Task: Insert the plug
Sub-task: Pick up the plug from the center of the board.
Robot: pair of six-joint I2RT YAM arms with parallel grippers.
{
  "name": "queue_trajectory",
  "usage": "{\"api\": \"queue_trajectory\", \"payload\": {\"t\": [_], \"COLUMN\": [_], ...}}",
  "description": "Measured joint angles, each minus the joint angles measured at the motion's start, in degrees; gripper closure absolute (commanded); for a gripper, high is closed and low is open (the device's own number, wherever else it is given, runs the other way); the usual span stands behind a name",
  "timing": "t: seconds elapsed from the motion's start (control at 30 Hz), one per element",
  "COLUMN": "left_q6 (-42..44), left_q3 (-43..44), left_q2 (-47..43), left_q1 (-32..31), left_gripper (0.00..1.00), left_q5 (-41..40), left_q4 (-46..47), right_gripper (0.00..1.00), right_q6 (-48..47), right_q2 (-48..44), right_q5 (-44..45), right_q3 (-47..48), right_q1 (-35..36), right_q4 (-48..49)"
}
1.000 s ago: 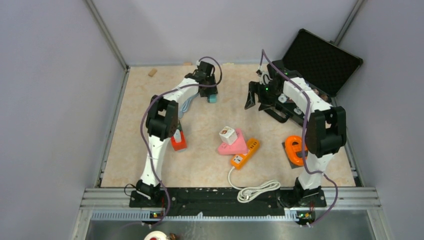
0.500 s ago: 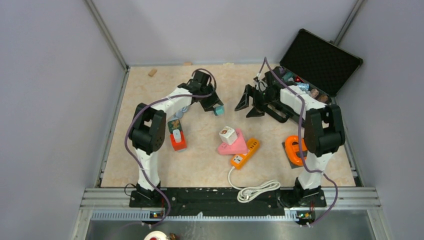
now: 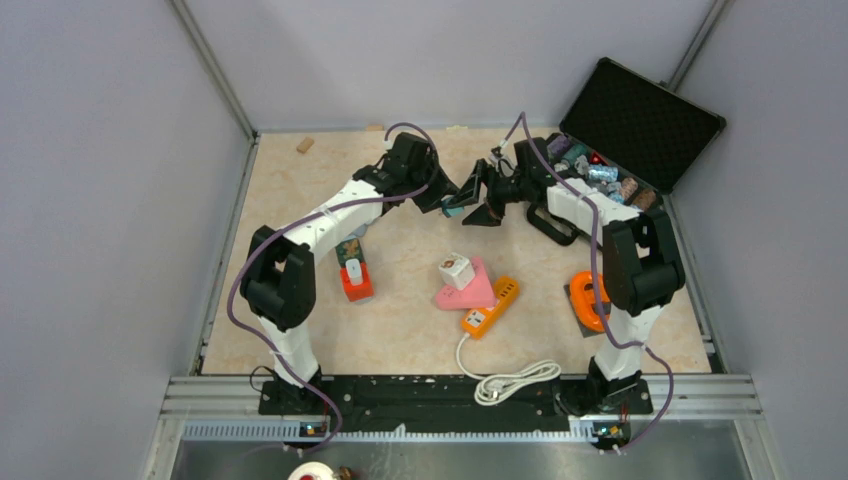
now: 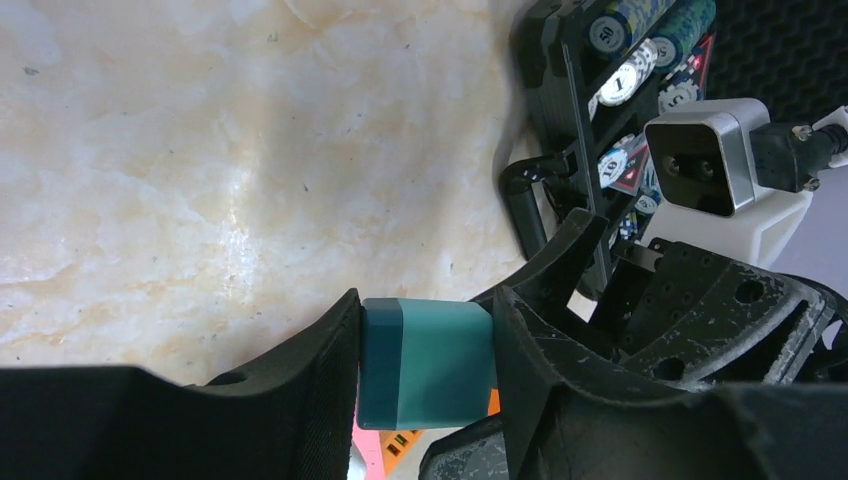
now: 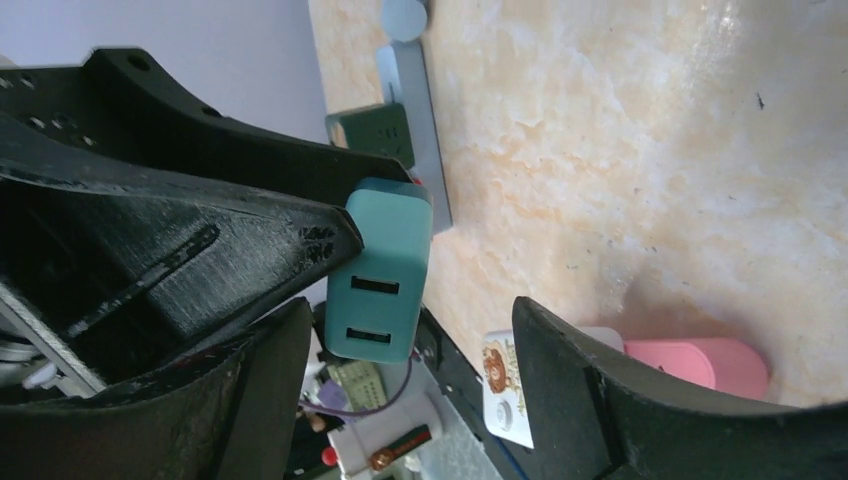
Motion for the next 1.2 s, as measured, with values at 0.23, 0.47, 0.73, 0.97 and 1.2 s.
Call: {"api": "queue_trajectory", "payload": {"t": [0.23,0.47,0.73,0.97,1.2], "left_q6": [-0.2,-0.4,0.2,5.1,10.3], "left_q3": [0.0,-0.5,-1.6,-5.0,-15.7], "left_q2": [-1.0,-1.9,-2.7,-8.2,-20.7], "left_q1": [-0.3,-1.2,-1.2,-1.2,1.8], "left_gripper": [0.81,0.81,0.41,0.05,0.01], "left_q5": [-1.7,-2.7,-3.3,-3.3,3.0], "left_q4": [-0.6,-1.1,-0.5,1.7,11.3], "right_gripper": [0.45,0.83,1.00,1.00,1.00], "right_q6": [2.5,2.1,-1.1,-7.5,-14.8], "right_q2": [0.0,0.0,-0.2,-3.6,-13.3], "right_q5": [1.2,1.6,0.7,2.2,4.3], "right_q3": [0.0,0.2,0.2,0.5,0.5], "right_q1": [0.2,0.3,0.6,0.6,0.5], "right_q4": [2.1,2.0,1.6,-1.8,-4.6]}}
